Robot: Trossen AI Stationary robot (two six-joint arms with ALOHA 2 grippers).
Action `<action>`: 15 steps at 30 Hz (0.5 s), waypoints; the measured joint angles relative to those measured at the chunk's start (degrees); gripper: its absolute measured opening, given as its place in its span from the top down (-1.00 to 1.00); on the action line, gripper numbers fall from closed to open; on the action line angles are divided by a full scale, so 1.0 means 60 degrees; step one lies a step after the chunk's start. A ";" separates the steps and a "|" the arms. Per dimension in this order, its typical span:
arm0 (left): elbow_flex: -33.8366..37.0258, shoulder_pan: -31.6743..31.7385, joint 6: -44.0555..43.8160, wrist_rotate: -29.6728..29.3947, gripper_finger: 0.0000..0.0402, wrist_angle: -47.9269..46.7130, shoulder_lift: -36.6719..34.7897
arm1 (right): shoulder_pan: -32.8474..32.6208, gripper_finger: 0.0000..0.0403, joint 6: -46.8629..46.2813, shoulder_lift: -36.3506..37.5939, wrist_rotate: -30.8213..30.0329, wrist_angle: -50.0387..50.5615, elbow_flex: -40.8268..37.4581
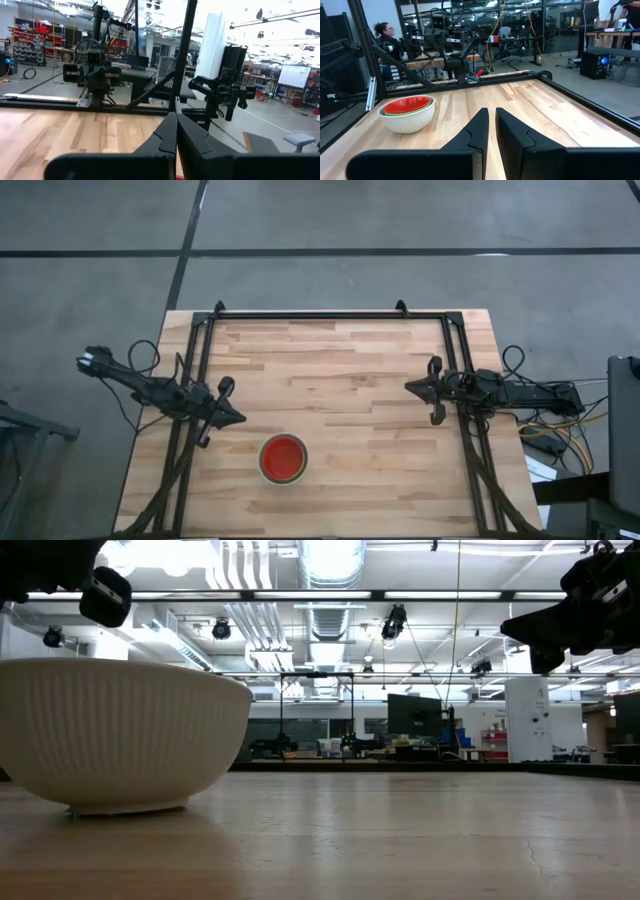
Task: Nest bowls inside each other
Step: Return to Home Position
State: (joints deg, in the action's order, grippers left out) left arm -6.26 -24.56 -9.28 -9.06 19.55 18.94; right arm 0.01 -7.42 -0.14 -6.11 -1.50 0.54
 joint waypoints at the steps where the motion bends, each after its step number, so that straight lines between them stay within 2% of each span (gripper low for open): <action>1: 0.0000 0.0000 0.0003 0.0001 0.97 0.0006 -0.0004 | 0.0000 0.83 0.0011 0.0000 0.0003 0.0000 0.0000; 15: 0.0237 0.0000 -0.0014 0.0003 0.97 -0.0351 -0.0004 | 0.0002 0.83 -0.0001 -0.0004 0.0001 0.0000 0.0000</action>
State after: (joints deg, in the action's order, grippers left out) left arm -4.84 -24.56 -9.36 -9.04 17.44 18.92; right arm 0.02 -7.42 -0.16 -6.11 -1.50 0.54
